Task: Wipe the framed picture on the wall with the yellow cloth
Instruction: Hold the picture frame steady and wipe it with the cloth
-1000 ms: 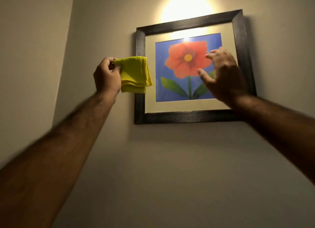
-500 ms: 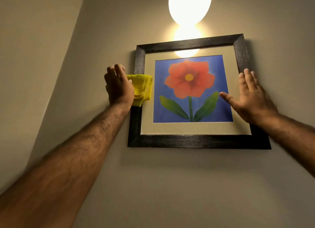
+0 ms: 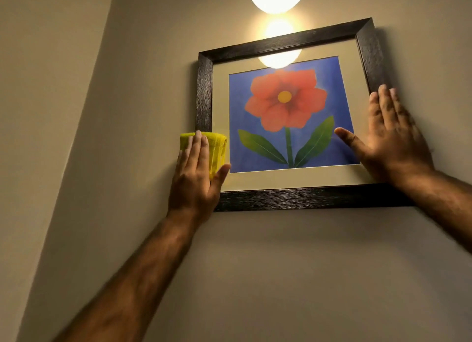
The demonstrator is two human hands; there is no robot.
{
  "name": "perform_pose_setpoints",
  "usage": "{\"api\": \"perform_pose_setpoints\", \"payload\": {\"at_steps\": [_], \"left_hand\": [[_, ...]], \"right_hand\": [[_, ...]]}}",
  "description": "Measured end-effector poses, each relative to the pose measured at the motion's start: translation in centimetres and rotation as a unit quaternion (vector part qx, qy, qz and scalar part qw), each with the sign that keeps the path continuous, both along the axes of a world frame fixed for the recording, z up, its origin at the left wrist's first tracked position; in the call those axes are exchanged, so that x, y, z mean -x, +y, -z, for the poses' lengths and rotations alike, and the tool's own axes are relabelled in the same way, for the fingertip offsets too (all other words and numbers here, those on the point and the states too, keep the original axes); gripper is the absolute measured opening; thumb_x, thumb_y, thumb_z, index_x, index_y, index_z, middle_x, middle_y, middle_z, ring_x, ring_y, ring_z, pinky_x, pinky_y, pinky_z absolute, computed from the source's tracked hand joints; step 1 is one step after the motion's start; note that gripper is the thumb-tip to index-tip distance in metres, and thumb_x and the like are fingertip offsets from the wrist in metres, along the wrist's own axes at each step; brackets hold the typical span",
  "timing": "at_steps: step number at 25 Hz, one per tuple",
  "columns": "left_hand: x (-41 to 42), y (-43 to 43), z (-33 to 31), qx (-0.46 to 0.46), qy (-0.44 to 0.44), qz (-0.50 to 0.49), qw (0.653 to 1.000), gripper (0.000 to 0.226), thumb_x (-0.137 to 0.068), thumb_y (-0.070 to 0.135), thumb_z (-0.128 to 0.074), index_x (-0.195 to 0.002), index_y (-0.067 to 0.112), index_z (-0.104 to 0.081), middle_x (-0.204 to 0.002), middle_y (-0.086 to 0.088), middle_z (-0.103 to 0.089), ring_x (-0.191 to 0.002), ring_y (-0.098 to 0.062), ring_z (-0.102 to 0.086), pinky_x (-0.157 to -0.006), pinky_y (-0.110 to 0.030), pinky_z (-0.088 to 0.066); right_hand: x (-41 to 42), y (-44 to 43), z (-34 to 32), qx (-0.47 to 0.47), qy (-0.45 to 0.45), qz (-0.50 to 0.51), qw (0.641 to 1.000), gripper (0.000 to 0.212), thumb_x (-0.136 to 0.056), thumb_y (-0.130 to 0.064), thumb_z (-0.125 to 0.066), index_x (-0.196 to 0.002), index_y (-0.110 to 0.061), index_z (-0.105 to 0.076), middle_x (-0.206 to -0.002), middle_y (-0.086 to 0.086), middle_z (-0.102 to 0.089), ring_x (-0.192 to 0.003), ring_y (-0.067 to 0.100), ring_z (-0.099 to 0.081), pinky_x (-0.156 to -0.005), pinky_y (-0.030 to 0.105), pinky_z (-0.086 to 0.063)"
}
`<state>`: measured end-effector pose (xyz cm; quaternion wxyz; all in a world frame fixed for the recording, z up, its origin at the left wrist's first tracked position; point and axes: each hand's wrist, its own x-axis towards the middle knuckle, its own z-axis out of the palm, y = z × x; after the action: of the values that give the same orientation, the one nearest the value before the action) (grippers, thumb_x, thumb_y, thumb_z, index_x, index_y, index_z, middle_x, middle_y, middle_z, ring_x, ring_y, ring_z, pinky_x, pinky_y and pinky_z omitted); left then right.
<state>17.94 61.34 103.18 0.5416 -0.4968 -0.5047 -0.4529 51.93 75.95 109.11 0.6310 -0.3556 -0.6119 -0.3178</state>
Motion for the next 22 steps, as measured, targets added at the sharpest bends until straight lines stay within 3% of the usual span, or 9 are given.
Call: {"api": "perform_pose_setpoints", "payload": {"at_steps": [3, 5, 12, 15, 18, 22], "left_hand": [[0.5, -0.3, 5.7, 0.027, 0.006, 0.003, 1.0, 0.081, -0.099, 0.065, -0.02, -0.159, 0.012, -0.014, -0.17, -0.005, -0.011, -0.157, -0.019, -0.009, -0.127, -0.042, -0.018], [0.6, -0.6, 5.3, 0.039, 0.009, -0.002, 0.999, 0.083, -0.098, 0.067, -0.019, -0.159, 0.011, -0.016, -0.169, -0.005, -0.012, -0.157, -0.02, -0.011, -0.127, -0.039, -0.019], [-0.7, -1.3, -12.4, 0.059, -0.042, -0.032, 0.997, 0.099, -0.088, 0.077, -0.017, -0.159, 0.008, -0.011, -0.17, -0.01, -0.008, -0.157, -0.026, -0.008, -0.128, -0.038, -0.01], [-1.2, -1.0, -16.4, 0.061, -0.052, -0.049, 0.996, 0.104, -0.083, 0.08, -0.012, -0.159, 0.009, -0.008, -0.17, -0.009, -0.006, -0.157, -0.026, -0.007, -0.127, -0.039, -0.009], [-0.8, -0.6, -14.5, 0.039, -0.036, -0.043, 0.998, 0.103, -0.084, 0.079, -0.011, -0.159, 0.009, -0.009, -0.17, -0.009, -0.007, -0.157, -0.026, -0.008, -0.127, -0.039, -0.009], [-0.3, -0.2, -6.9, 0.035, -0.03, -0.013, 0.999, 0.105, -0.083, 0.083, -0.003, -0.159, 0.012, -0.01, -0.17, -0.005, -0.006, -0.157, -0.022, -0.005, -0.128, -0.038, -0.009]], "right_hand": [[-0.1, -0.1, 0.4, 0.001, -0.006, -0.001, 1.0, 0.109, -0.088, -0.082, -0.019, -0.163, -0.004, -0.005, -0.174, 0.011, 0.001, -0.161, 0.023, 0.0, -0.13, 0.04, -0.007], [-0.1, -0.2, 0.4, 0.005, -0.003, 0.0, 1.0, 0.109, -0.088, -0.082, -0.02, -0.163, -0.004, -0.005, -0.174, 0.011, 0.002, -0.161, 0.023, 0.0, -0.13, 0.04, -0.007], [0.1, -0.2, 0.4, -0.004, 0.0, 0.009, 1.0, 0.111, -0.086, -0.081, -0.018, -0.162, -0.002, -0.009, -0.173, 0.014, -0.002, -0.161, 0.025, -0.003, -0.13, 0.042, -0.011], [0.0, -0.1, 0.4, -0.008, 0.004, 0.017, 1.0, 0.111, -0.086, -0.082, -0.018, -0.162, -0.002, -0.008, -0.173, 0.013, -0.001, -0.161, 0.025, -0.003, -0.13, 0.042, -0.011], [0.1, 0.2, 0.4, -0.01, 0.002, 0.02, 1.0, 0.11, -0.086, -0.082, -0.018, -0.162, -0.002, -0.008, -0.173, 0.013, -0.002, -0.161, 0.025, -0.003, -0.13, 0.041, -0.011], [0.1, 0.2, 0.3, -0.016, 0.002, 0.014, 1.0, 0.11, -0.087, -0.082, -0.02, -0.162, -0.002, -0.009, -0.173, 0.014, -0.003, -0.161, 0.026, -0.005, -0.13, 0.042, -0.011]]}}
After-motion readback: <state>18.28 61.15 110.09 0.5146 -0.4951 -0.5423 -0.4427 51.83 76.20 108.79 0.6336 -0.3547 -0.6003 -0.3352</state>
